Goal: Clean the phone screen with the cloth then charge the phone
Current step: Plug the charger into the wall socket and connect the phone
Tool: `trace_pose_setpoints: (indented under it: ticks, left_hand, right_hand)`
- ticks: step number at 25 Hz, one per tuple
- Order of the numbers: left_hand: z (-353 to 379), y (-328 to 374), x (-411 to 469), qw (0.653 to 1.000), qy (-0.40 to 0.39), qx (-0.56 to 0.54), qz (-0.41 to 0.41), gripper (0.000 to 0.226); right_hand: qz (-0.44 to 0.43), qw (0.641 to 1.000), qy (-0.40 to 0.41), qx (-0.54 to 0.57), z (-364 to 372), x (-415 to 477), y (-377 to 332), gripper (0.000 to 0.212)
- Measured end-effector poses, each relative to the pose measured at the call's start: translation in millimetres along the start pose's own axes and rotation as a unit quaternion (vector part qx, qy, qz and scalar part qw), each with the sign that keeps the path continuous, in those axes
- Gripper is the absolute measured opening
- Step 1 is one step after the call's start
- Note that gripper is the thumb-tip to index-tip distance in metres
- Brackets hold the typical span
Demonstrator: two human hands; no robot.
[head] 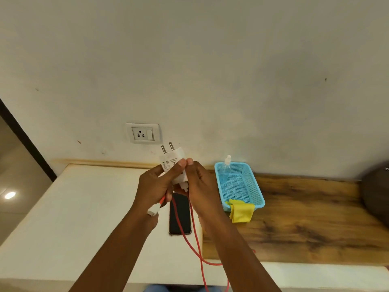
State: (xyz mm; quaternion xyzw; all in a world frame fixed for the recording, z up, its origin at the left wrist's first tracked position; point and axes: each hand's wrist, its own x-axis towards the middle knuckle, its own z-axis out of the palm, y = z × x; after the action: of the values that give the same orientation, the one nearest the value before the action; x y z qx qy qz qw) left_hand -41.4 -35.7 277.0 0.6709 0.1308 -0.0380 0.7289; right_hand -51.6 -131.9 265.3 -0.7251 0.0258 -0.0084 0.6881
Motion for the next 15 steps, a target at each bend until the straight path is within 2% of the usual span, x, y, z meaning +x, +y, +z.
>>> trace_pose_setpoints:
  ticks: [3, 4, 6, 7, 8, 10, 12, 14, 15]
  left_hand:
    - [5.3, -0.9, 2.8, 1.000, 0.013, -0.019, 0.020, 0.050]
    - [6.8, 0.5, 3.6, 0.999, 0.029, -0.038, 0.019, 0.047]
    - [6.0, 3.7, 5.4, 0.995, 0.051, -0.087, 0.008, 0.038]
    - [4.4, 4.3, 6.8, 0.993, 0.046, -0.109, 0.006, 0.035]
    - [3.0, 4.9, 7.7, 0.991, 0.033, -0.129, 0.006, 0.033]
    - [0.9, 7.3, 9.5, 0.988, 0.008, -0.152, 0.004, 0.032]
    - [-5.9, 13.2, 16.0, 0.992, 0.028, -0.127, 0.006, 0.024]
    - [-23.0, 23.4, 28.4, 0.990, 0.081, -0.118, 0.019, 0.023]
    - [-36.0, 29.4, 36.5, 0.986, 0.111, -0.123, 0.028, 0.028]
  right_hand:
    - [-0.079, 0.990, 0.106, -0.038, 4.9, -10.8, 2.1, 0.025]
    - [-0.116, 0.985, 0.127, -0.020, 4.6, -15.7, 2.4, 0.033]
    - [-0.195, 0.976, 0.098, -0.005, 3.2, -25.7, 7.6, 0.052]
    - [-0.236, 0.969, 0.057, -0.041, 3.7, -30.0, 8.5, 0.053]
    - [-0.281, 0.954, 0.020, -0.103, 5.7, -34.0, 9.6, 0.049]
    - [-0.325, 0.931, 0.007, -0.166, 9.0, -38.8, 9.3, 0.030]
    - [-0.301, 0.948, -0.001, -0.107, 3.4, -42.1, 8.9, 0.018]
    - [-0.196, 0.979, -0.020, 0.043, -13.2, -47.8, 8.8, 0.018]
    - [-0.131, 0.986, 0.006, 0.099, -25.2, -47.8, 14.1, 0.018]
